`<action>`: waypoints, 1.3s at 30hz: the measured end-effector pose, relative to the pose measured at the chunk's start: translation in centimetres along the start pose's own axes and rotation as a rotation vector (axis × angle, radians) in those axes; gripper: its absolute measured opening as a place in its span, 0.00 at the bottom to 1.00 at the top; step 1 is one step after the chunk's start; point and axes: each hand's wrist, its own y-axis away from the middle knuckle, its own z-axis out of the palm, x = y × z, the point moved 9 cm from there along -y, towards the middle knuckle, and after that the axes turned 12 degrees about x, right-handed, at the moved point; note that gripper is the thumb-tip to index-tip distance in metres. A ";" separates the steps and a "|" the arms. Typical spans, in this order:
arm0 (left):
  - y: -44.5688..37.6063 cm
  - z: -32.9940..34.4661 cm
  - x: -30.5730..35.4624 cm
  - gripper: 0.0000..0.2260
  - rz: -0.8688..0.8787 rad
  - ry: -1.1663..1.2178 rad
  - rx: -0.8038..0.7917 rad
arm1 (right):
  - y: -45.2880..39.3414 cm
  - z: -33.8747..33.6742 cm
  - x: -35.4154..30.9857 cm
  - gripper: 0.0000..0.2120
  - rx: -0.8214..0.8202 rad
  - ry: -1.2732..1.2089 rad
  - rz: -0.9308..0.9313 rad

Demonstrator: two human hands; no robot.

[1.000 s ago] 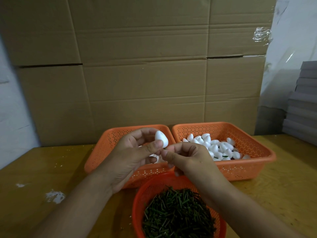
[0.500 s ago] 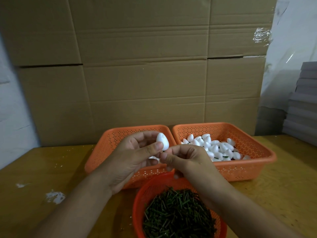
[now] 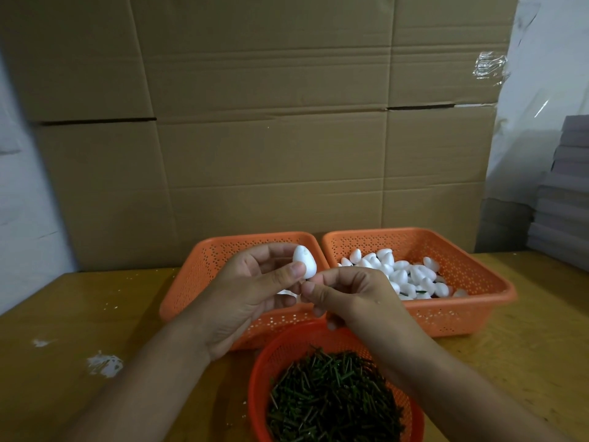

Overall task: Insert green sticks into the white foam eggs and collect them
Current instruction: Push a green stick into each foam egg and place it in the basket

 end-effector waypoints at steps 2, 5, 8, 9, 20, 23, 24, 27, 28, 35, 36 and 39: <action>0.0 0.0 0.1 0.20 0.003 0.008 0.004 | -0.1 -0.1 0.0 0.06 0.004 -0.003 -0.004; -0.1 0.0 0.5 0.19 0.031 0.006 0.019 | -0.3 -0.3 0.1 0.06 0.027 -0.007 0.009; -0.2 -0.9 1.6 0.17 0.098 -0.036 0.075 | -0.9 -1.6 -0.2 0.06 0.090 0.026 0.014; -0.4 -1.6 2.0 0.16 0.133 -0.102 0.121 | -1.2 -2.6 -0.7 0.07 0.123 0.068 -0.003; -3.6 -10.8 1.0 0.06 0.181 -1.072 0.367 | -5.1 -13.7 -1.4 0.17 0.457 1.175 -0.160; -3.7 -11.5 -0.5 0.06 0.102 -1.190 0.322 | -5.3 -14.0 -0.3 0.16 0.423 1.285 -0.099; -3.7 -11.5 -0.7 0.06 0.088 -1.201 0.314 | -5.4 -13.8 -0.2 0.14 0.404 1.298 -0.109; -3.7 -11.1 -1.3 0.07 0.087 -1.262 0.279 | -5.5 -11.5 -0.7 0.10 0.278 1.221 -0.231; -3.8 -10.9 -1.5 0.08 0.084 -1.282 0.259 | -5.2 -10.3 -1.2 0.09 0.219 1.147 -0.281; -4.7 -10.3 -2.7 0.07 -0.003 -1.320 0.151 | 0.3 -0.5 1.3 0.15 -0.527 0.968 -0.251; -5.0 -10.3 -2.7 0.05 -0.024 -1.344 0.136 | 1.0 0.1 2.2 0.20 -0.613 1.032 -0.223; -6.1 -10.0 -2.7 0.10 -0.057 -1.446 0.116 | 2.4 1.0 3.6 0.26 -0.786 1.144 -0.196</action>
